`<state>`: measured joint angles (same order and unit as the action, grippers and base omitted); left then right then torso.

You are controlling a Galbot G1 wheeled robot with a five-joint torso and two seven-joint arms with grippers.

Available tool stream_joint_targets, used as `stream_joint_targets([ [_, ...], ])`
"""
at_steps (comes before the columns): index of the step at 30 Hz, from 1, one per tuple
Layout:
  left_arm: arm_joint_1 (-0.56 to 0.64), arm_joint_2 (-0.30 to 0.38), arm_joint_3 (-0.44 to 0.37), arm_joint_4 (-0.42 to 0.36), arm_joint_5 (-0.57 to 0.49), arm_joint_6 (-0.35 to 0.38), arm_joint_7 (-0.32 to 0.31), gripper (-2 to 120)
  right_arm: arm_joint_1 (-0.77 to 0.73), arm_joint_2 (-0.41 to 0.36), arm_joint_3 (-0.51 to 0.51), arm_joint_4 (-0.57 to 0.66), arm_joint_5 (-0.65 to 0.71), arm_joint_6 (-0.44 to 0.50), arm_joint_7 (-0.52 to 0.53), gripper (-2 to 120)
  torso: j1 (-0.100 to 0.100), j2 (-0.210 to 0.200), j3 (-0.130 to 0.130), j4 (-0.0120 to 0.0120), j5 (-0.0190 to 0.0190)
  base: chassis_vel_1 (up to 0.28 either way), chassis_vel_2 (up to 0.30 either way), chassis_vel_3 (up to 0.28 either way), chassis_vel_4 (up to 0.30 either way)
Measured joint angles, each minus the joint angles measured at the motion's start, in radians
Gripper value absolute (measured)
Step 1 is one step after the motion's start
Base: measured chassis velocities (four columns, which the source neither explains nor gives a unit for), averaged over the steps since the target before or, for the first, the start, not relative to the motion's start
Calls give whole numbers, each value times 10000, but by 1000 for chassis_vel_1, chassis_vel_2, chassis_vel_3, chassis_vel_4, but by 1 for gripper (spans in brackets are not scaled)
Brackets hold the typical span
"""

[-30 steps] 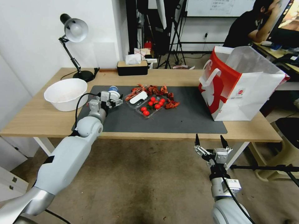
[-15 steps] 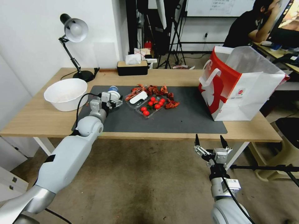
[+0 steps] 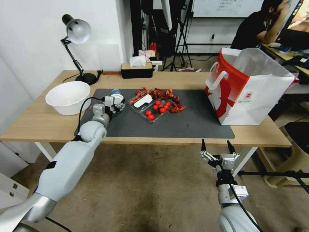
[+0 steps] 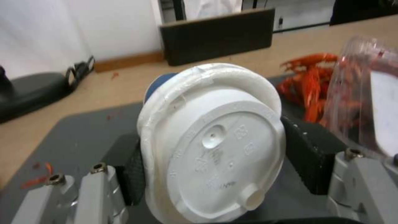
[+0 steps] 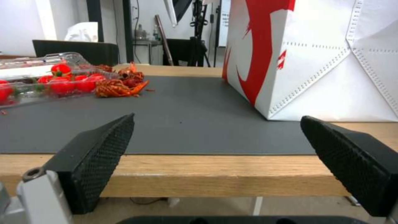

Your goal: Pick up the trash from the table and place it into the takeout bag.

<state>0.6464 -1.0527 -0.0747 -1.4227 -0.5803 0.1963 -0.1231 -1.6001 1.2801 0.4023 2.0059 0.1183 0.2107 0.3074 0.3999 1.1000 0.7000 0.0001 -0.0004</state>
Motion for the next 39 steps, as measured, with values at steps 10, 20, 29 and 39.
stream_joint_targets([
  [10, -1496, 357, 1330, -112, -623, -549, 375, 67, -1, 1, -3, 2, -2, 5, -3, 100, 0, 0, 0, -1, 5, 0, 0, 0, 0],
  [20, -4153, 173, 3833, -211, -2083, -656, 619, 67, -52, -40, 60, 47, -2, 14, 10, 100, 0, 0, 0, -1, 6, 0, 0, 0, 0],
  [29, -6995, -1277, 6024, 139, -3856, -113, 393, 67, -17, -15, 87, 0, 9, 15, 29, 100, 2, 0, -1, 0, 7, 0, 0, 0, 0],
  [39, -8190, -3282, 6890, 842, -4407, 2, 223, 67, 20, 105, 106, -64, 12, 38, 33, 100, 2, -1, 0, -2, 7, 0, 0, 0, 0],
])
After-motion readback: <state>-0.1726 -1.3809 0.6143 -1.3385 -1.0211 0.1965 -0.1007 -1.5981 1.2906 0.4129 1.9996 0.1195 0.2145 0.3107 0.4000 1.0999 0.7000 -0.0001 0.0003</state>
